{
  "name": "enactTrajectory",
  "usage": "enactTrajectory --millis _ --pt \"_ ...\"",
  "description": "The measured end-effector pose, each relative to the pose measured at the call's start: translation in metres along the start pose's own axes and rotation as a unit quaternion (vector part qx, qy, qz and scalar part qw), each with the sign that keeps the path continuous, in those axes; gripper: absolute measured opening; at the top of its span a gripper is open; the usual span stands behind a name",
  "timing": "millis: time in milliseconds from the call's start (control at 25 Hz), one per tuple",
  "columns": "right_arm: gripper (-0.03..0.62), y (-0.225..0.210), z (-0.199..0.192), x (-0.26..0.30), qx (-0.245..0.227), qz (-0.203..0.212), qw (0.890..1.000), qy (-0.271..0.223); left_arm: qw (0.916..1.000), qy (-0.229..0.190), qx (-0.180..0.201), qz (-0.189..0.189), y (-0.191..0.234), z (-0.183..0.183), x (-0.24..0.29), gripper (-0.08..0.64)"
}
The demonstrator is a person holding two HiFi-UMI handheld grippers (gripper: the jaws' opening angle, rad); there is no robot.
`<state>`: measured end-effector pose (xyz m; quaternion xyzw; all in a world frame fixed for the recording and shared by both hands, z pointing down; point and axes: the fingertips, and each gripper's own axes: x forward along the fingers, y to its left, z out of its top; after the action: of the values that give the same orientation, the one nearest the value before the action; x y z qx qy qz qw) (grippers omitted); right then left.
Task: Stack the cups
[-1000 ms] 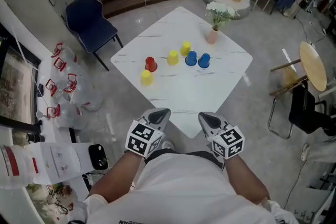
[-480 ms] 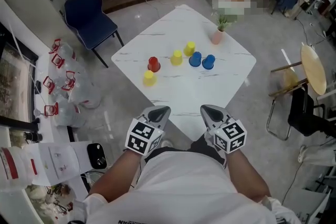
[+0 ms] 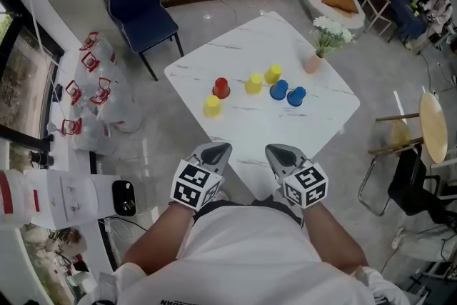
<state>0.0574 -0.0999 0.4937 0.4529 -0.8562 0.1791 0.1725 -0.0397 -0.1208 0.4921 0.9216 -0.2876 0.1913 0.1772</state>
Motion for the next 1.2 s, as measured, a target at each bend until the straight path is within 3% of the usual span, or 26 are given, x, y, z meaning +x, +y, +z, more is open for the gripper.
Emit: enactTrajectory --millis 320,480,840,1200 --pt "0.009 0.017 -0.001 0.095 -0.093 0.049 0.994 0.043 0.9972 0.028 -0.036 0.059 0.023 -0.035 -0.023 0.006" --pt "0.075 0.012 -0.001 0.152 -0.115 0.051 0.990 0.066 0.9945 0.035 -0.054 0.083 0.035 -0.051 -0.041 0.006" --pt "0.214 -0.011 -0.006 0.245 -0.122 0.033 0.985 0.116 0.9875 0.043 -0.083 0.126 0.050 -0.070 -0.076 0.006" --pt "0.254 -0.017 -0.015 0.292 -0.127 0.023 0.979 0.158 0.9828 0.048 -0.101 0.147 0.070 -0.081 -0.096 0.006"
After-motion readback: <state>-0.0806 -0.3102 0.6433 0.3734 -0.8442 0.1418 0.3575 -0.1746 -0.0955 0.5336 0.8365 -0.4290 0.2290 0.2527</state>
